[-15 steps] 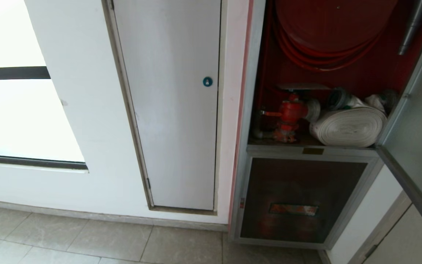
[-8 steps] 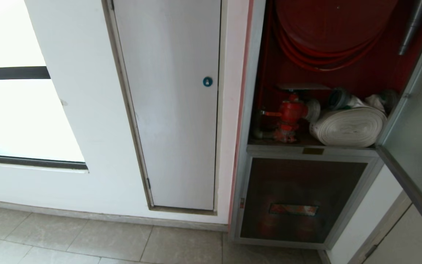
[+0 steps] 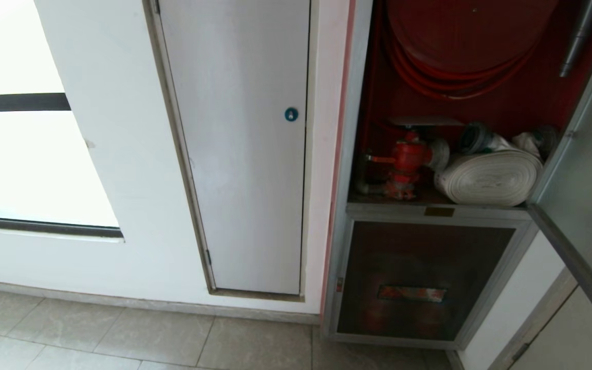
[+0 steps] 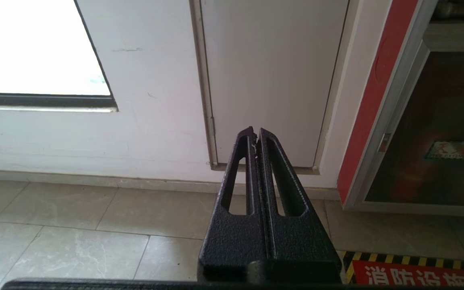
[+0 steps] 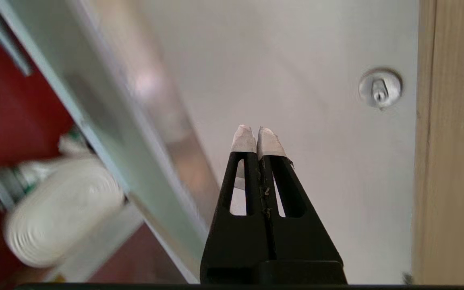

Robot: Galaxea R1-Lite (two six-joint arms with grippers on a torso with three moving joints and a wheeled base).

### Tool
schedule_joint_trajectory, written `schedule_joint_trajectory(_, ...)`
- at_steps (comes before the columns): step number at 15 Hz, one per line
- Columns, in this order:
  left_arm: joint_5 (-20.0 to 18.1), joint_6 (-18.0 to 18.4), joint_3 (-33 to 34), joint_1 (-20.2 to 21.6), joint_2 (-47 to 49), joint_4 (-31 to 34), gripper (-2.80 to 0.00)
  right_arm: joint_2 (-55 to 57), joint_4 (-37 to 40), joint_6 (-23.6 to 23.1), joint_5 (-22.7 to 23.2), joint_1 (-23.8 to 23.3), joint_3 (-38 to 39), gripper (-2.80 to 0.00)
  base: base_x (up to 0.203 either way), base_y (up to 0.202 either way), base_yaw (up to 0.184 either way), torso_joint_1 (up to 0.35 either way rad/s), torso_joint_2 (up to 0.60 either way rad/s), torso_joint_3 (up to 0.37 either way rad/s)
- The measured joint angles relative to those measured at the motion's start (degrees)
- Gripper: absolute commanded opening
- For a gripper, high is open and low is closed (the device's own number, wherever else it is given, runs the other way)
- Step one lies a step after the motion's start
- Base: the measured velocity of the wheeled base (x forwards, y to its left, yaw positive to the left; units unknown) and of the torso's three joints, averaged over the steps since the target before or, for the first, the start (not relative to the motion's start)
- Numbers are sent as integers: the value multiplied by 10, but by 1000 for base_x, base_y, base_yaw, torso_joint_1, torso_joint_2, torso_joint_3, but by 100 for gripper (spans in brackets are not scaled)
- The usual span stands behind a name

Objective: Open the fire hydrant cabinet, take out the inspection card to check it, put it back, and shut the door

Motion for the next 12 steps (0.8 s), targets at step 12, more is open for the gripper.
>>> schedule_joint_trajectory(12, 0, 0, 0, 0, 0, 0, -280, 79, -33, 28, 90, -30, 1, -280, 0, 0, 0, 0, 0, 0)
